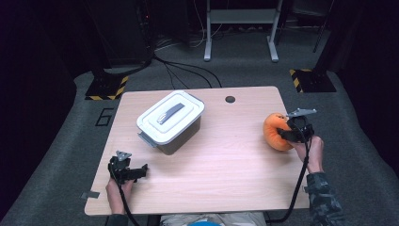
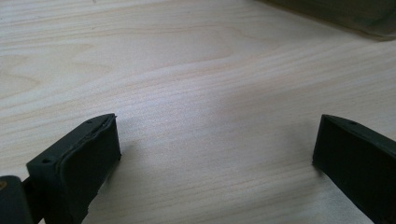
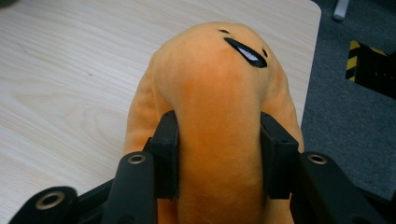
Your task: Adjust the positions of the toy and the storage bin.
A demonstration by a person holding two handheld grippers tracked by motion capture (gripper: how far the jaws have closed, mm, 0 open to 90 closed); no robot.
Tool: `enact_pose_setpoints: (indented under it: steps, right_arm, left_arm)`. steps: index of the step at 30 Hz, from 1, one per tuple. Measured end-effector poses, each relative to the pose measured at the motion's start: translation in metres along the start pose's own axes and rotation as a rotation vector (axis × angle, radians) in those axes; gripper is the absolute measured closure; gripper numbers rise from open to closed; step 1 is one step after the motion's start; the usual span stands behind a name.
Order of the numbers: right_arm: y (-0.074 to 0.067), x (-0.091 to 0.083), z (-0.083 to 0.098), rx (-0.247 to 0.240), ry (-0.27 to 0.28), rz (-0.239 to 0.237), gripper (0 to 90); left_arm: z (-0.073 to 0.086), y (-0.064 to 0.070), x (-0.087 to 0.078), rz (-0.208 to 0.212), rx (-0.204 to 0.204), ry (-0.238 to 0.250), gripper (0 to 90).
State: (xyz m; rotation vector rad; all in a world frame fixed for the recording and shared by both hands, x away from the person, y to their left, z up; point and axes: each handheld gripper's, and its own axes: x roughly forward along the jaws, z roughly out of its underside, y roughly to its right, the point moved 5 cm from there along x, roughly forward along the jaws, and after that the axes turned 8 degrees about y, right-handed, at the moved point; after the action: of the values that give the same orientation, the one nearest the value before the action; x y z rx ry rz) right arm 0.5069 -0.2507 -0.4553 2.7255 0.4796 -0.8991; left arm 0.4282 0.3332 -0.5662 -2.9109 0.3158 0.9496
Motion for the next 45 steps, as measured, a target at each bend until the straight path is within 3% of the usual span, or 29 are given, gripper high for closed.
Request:
enact_pose_setpoints:
  steps: [5, 9, 16, 20, 22, 30, 39, 45]
  right_arm:
    - [0.004, 0.011, 0.01, 0.011, -0.032, 0.017, 54.7]
    - [0.009, 0.014, 0.016, 0.042, -0.017, 0.015, 52.4]
    - [0.013, 0.013, 0.019, 0.066, -0.013, -0.005, 23.1]
    - [0.012, 0.004, 0.012, 0.084, 0.025, -0.017, 14.9]
    - [0.01, -0.004, 0.006, 0.067, 0.058, -0.034, 13.1]
    - [-0.016, -0.033, -0.007, 0.018, 0.107, -0.109, 5.2]
    - [-0.053, -0.038, 0.001, -0.049, 0.103, -0.174, 2.9]
    - [-0.08, -0.032, 0.019, -0.074, 0.09, -0.221, 3.0]
  left_arm:
    - [0.0, 0.0, 0.0, 0.0, 0.0, 0.0, 0.4]
    - [0.0, 0.0, 0.0, 0.0, 0.0, 0.0, 0.3]
    - [0.0, 0.0, 0.0, -0.001, 0.003, 0.002, 0.4]
    - [0.0, 0.0, 0.0, -0.002, 0.004, 0.002, 0.4]
    - [0.0, 0.0, 0.0, -0.001, 0.001, 0.0, 0.3]
    - [0.0, 0.0, 0.001, 0.003, 0.0, 0.004, 0.2]
    - [-0.001, 0.0, 0.001, 0.003, 0.002, 0.003, 0.2]
    - [-0.001, 0.0, 0.001, 0.002, 0.001, 0.003, 0.2]
